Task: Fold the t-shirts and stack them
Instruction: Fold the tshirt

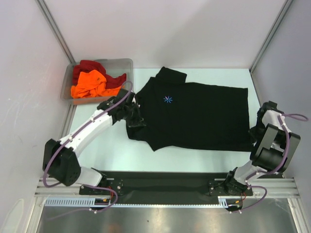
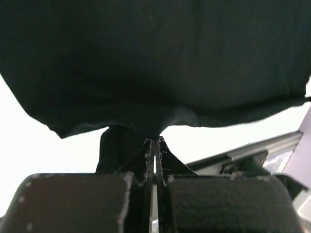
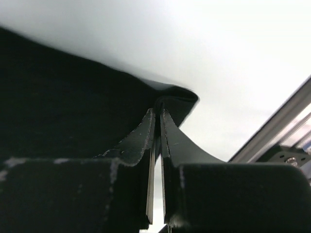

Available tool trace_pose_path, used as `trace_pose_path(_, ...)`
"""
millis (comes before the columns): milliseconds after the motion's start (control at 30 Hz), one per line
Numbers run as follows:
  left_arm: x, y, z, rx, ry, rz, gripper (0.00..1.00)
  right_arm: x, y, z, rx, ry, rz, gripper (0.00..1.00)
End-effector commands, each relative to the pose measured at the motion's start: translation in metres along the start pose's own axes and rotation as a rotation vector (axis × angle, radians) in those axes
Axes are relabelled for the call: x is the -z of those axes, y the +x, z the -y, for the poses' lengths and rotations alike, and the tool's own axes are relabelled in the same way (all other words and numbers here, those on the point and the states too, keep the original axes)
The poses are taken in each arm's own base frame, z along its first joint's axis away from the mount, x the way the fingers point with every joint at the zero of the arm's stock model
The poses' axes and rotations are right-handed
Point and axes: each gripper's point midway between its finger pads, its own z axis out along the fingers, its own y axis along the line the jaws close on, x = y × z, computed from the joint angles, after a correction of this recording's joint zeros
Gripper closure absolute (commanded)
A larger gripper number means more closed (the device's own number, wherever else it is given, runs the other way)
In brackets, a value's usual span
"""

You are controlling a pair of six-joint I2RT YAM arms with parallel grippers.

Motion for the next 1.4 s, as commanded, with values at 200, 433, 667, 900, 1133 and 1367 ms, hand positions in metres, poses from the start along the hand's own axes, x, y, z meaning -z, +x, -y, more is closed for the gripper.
trace_pose_path(200,-0.01,-0.063,0.009,-0.005,0.0,0.06,1.0,0.004,-0.033,-0.037,0.11,-0.05,0.069,1.0)
trace_pose_path(433,-0.025,-0.087,0.018,-0.002,0.01,0.05,1.0,-0.004,-0.04,-0.052,0.148,-0.047,0.052,1.0)
trace_pose_path(667,-0.038,-0.106,0.026,0.005,0.023,0.047,1.0,-0.003,-0.049,-0.067,0.176,-0.055,0.057,1.0)
trace_pose_path(900,-0.046,-0.129,0.028,0.016,0.018,0.055,0.99,-0.009,-0.047,-0.074,0.191,-0.045,0.043,1.0)
trace_pose_path(1133,-0.057,-0.143,0.028,0.014,0.012,0.048,1.0,-0.013,-0.048,-0.076,0.192,-0.045,0.043,1.0)
trace_pose_path(1367,-0.069,-0.148,0.021,0.026,-0.008,0.043,1.0,-0.013,-0.05,-0.078,0.193,-0.046,0.044,1.0)
